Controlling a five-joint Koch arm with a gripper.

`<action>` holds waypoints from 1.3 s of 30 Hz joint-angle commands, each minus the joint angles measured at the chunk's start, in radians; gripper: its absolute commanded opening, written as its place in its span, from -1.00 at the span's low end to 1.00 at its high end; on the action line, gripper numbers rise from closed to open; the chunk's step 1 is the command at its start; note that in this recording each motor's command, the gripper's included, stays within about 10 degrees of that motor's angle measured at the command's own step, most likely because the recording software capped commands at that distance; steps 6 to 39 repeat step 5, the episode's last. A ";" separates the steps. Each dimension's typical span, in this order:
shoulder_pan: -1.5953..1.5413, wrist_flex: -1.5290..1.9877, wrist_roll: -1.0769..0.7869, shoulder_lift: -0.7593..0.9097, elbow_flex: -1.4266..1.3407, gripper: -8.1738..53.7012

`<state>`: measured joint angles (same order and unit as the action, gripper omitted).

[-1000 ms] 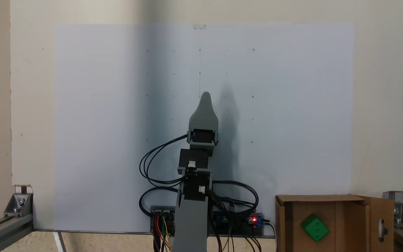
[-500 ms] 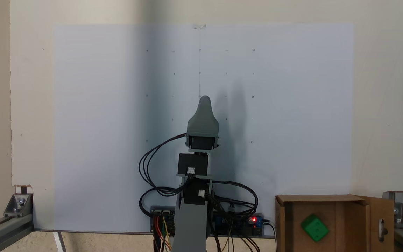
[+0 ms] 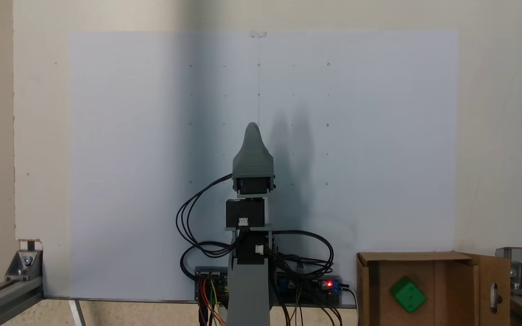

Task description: Grasp a green dice and put it in the bin.

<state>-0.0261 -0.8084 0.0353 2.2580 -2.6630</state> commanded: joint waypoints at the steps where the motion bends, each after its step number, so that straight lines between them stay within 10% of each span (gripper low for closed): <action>1: -0.023 -0.175 0.011 0.107 -0.175 0.72; 39: -0.028 -0.175 0.011 0.107 -0.175 0.72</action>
